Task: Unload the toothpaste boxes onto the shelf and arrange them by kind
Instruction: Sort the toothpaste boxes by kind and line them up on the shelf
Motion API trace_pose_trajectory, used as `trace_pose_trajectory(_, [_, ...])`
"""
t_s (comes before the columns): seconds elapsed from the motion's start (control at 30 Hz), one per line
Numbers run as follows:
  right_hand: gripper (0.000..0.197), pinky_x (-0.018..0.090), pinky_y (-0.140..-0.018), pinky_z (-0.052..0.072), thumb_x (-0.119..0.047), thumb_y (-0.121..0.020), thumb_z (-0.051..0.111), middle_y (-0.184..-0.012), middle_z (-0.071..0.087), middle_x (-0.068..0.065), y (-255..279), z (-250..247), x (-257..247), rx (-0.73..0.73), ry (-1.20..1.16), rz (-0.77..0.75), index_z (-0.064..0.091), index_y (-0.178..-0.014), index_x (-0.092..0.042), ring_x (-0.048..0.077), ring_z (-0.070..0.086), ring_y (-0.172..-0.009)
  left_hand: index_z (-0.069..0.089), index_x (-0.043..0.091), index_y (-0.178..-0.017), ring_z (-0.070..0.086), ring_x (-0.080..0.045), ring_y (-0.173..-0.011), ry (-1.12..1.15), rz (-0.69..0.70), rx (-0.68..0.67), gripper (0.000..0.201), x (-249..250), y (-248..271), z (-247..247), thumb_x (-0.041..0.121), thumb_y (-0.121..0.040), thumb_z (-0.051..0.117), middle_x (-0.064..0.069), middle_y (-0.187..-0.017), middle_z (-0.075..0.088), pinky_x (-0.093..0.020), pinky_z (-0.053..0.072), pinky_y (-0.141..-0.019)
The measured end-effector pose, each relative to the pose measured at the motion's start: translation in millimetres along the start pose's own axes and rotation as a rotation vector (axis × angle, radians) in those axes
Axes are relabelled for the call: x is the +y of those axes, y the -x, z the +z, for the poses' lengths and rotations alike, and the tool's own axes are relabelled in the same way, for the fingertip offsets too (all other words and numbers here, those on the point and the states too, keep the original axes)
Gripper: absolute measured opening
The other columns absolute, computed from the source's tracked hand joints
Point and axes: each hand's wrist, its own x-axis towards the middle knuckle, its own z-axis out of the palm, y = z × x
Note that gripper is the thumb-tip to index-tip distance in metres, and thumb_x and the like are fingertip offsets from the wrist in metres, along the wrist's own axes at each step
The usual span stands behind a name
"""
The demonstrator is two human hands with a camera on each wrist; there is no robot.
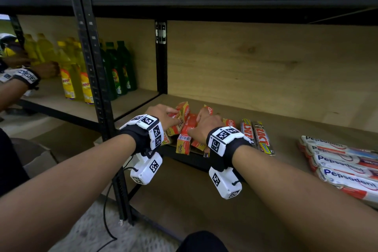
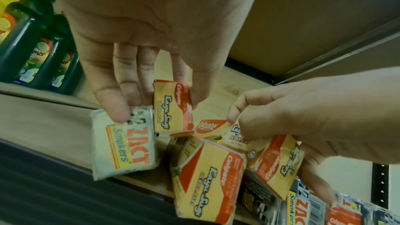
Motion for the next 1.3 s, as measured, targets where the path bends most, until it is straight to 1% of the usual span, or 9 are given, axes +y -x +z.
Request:
trace_pose_trajectory(0.4, [0.024, 0.036, -0.106, 0.039, -0.028, -0.1, 0.044, -0.116, 0.057, 0.01, 21.9, -18.5, -12.3, -0.074, 0.203, -0.161, 0.055, -0.115, -0.013, 0.028, 0.059, -0.11, 0.066, 0.046, -0.116, 0.065, -0.019, -0.1, -0.18, 0.041, 0.006, 0.035, 6.6, -5.0, 10.5, 0.058, -0.084, 0.059, 0.008, -0.126, 0.064, -0.026, 0.054, -0.079])
trace_pose_trajectory(0.47, [0.018, 0.034, -0.1, 0.044, -0.027, -0.1, 0.043, -0.1, 0.059, 0.006, 20.6, -19.1, -13.9, -0.107, 0.24, -0.175, 0.056, -0.1, -0.014, 0.025, 0.061, -0.104, 0.065, 0.046, -0.118, 0.064, -0.021, -0.103, -0.199, 0.051, -0.002, 0.036, 6.4, -4.3, 11.8, 0.059, -0.085, 0.056, 0.006, -0.129, 0.062, -0.028, 0.054, -0.082])
trace_pose_trajectory(0.57, [0.023, 0.026, -0.071, 0.047, -0.026, -0.095, 0.05, -0.111, 0.064, 0.009, 12.3, -15.7, -10.9, -0.134, 0.239, -0.16, 0.061, -0.107, -0.01, 0.027, 0.063, -0.104, 0.063, 0.045, -0.121, 0.063, -0.022, -0.106, -0.213, 0.064, -0.009, 0.036, 6.6, -1.7, 13.3, 0.057, -0.088, 0.054, 0.004, -0.131, 0.061, -0.029, 0.053, -0.085])
trace_pose_trajectory(0.83, [0.022, 0.034, -0.082, 0.056, -0.021, -0.092, 0.056, -0.103, 0.066, 0.008, -5.7, -38.4, 9.4, -0.115, 0.237, -0.014, 0.062, -0.105, -0.004, 0.028, 0.068, -0.094, 0.054, 0.037, -0.135, 0.058, -0.023, -0.116, -0.262, 0.123, -0.053, 0.041, 4.5, 5.9, 12.9, 0.048, -0.096, 0.048, -0.004, -0.136, 0.056, -0.03, 0.047, -0.093])
trace_pose_trajectory(0.97, [0.016, 0.033, -0.067, 0.055, -0.03, -0.075, 0.065, -0.079, 0.061, 0.0, -77.7, -19.5, 57.3, -0.12, 0.464, 0.055, 0.056, -0.065, -0.022, 0.022, 0.059, -0.063, 0.054, 0.038, -0.135, 0.058, -0.023, -0.115, -0.275, 0.117, -0.066, 0.042, 4.5, 5.9, 13.6, 0.049, -0.094, 0.05, -0.002, -0.137, 0.055, -0.032, 0.049, -0.095])
trace_pose_trajectory(1.07, [0.041, 0.053, -0.077, 0.054, -0.044, -0.064, 0.066, -0.089, 0.066, 0.007, -129.4, 11.3, 90.5, -0.153, 0.508, 0.185, 0.07, -0.096, -0.018, 0.033, 0.065, -0.078, 0.061, 0.042, -0.126, 0.056, -0.025, -0.116, -0.276, 0.09, -0.074, 0.036, 3.9, 5.6, 17.7, 0.05, -0.092, 0.054, -0.002, -0.136, 0.053, -0.035, 0.049, -0.098])
trace_pose_trajectory(1.17, [0.044, 0.041, -0.083, 0.05, -0.038, -0.069, 0.073, -0.095, 0.061, 0.005, -115.9, 11.8, 88.4, -0.171, 0.461, 0.133, 0.065, -0.1, -0.009, 0.032, 0.062, -0.094, 0.061, 0.045, -0.123, 0.045, -0.031, -0.123, -0.329, 0.062, -0.095, 0.035, 2.6, 3.7, 21.8, 0.055, -0.09, 0.055, -0.006, -0.136, 0.044, -0.046, 0.043, -0.103])
trace_pose_trajectory(1.23, [0.039, 0.047, -0.083, 0.052, -0.04, -0.067, 0.073, -0.103, 0.067, 0.013, -63.4, -10.2, 62.3, -0.156, 0.495, 0.136, 0.067, -0.093, -0.012, 0.038, 0.064, -0.091, 0.058, 0.046, -0.125, 0.041, -0.033, -0.125, -0.347, 0.058, -0.106, 0.037, 2.0, 2.6, 22.8, 0.056, -0.09, 0.053, -0.007, -0.137, 0.042, -0.049, 0.041, -0.104])
trace_pose_trajectory(1.3, [0.037, 0.039, -0.085, 0.05, -0.032, -0.08, 0.07, -0.123, 0.061, 0.015, -47.9, -13.5, 52.4, -0.136, 0.426, 0.12, 0.064, -0.11, -0.009, 0.039, 0.06, -0.108, 0.057, 0.046, -0.127, 0.04, -0.033, -0.126, -0.35, 0.058, -0.111, 0.038, 0.9, 1.9, 22.8, 0.056, -0.09, 0.052, -0.007, -0.137, 0.041, -0.05, 0.04, -0.104])
